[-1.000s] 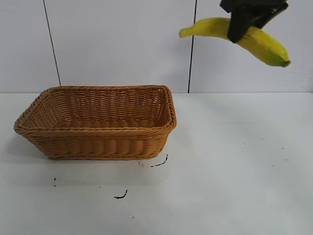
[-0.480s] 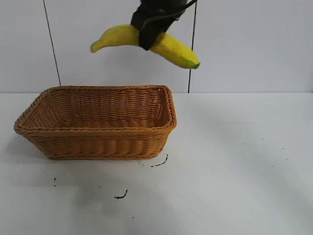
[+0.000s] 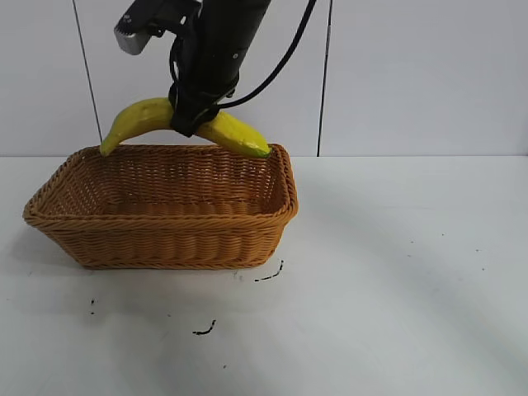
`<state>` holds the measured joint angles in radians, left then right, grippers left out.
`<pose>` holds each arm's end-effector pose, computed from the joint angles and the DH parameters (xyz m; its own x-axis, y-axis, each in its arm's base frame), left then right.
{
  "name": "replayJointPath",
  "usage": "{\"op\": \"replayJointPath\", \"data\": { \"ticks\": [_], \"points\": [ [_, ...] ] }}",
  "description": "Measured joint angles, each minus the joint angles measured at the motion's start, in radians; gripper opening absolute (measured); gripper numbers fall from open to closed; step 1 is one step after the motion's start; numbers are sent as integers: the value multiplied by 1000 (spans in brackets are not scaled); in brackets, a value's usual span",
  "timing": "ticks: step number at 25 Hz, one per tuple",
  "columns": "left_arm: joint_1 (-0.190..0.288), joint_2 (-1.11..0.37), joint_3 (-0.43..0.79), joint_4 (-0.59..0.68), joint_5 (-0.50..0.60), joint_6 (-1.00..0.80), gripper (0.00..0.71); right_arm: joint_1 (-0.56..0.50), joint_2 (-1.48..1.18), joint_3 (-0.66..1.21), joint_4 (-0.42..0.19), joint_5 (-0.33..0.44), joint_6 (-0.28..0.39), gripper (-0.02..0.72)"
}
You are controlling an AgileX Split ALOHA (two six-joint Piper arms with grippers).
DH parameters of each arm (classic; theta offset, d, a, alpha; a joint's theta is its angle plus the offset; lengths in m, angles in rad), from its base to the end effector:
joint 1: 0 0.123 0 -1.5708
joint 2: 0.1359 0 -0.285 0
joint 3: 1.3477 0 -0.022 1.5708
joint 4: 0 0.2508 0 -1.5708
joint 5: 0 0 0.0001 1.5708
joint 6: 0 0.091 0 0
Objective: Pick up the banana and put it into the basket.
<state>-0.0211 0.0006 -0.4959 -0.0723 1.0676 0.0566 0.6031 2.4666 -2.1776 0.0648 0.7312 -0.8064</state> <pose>-0.0048 -0.0057 0.2758 -0.4634 0.0314 -0.8856 0.0871 0.9961 -0.0102 0.4498 0.3145 0.1675 -0.0759 -0.8863 -0.4568 -0.8815 0.2738 -0.3848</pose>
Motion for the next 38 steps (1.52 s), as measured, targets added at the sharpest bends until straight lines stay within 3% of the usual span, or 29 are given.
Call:
{"op": "replayJointPath", "data": {
  "ticks": [10,14,18,24,32,35,38],
  "points": [
    [0,0,0,0,0,0,690,0,25,0,18,-7,0,324],
    [0,0,0,0,0,0,690,0,23,0,24,-7,15,608],
    [0,0,0,0,0,0,690,0,2,0,22,-6,124,683],
    [0,0,0,0,0,0,690,0,-126,0,10,38,418,692],
    [0,0,0,0,0,0,690,-43,-258,-2,3,185,581,692],
    [0,0,0,0,0,0,690,-108,-263,-2,1,229,676,692],
    [0,0,0,0,0,0,690,-197,-263,-2,-6,290,723,692]
  ]
}}
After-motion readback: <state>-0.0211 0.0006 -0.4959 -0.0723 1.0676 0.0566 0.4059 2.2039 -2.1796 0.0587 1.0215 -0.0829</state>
